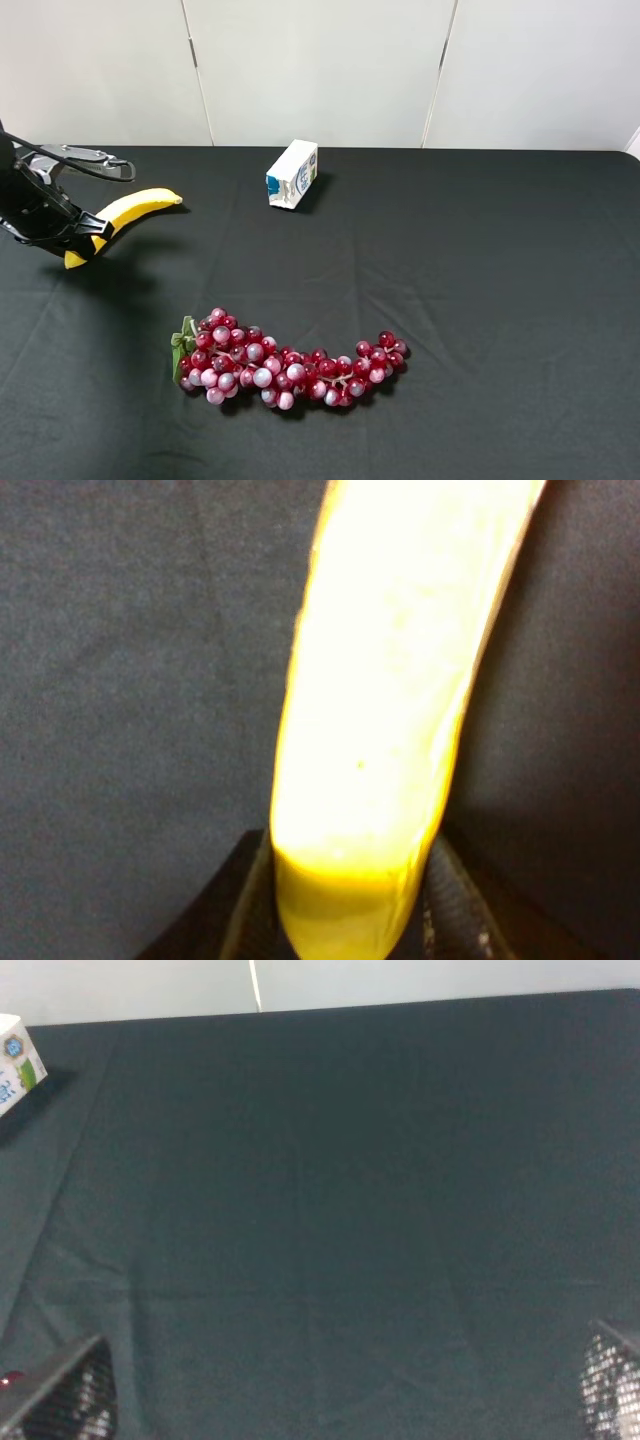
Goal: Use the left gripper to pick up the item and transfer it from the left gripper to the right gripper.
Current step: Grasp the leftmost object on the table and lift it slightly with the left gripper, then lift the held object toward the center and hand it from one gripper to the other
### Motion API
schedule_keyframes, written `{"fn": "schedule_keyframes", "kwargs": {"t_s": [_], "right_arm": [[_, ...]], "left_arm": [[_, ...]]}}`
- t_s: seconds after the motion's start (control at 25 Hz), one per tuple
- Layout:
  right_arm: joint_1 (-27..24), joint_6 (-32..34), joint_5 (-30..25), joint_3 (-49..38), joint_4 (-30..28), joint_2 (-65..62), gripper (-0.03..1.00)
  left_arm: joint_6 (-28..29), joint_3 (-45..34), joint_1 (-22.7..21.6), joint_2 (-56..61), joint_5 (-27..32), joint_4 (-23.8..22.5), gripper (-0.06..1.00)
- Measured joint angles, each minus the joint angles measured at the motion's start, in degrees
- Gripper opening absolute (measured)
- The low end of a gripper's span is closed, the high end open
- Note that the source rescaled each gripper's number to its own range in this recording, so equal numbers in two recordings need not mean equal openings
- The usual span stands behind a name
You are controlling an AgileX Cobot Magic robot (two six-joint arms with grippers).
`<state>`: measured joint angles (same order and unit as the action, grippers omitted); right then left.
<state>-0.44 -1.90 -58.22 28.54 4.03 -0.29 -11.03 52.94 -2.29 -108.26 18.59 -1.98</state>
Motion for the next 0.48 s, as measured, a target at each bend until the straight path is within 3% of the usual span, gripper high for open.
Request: {"fn": "schedule_keyframes", "kwargs": {"t_s": [0.48], "right_arm": [[0.0,0.0,0.0,0.0,0.0,0.0,1.0]], "left_arm": [[0.0,0.0,0.0,0.37,-1.37,0.0,0.0]]}}
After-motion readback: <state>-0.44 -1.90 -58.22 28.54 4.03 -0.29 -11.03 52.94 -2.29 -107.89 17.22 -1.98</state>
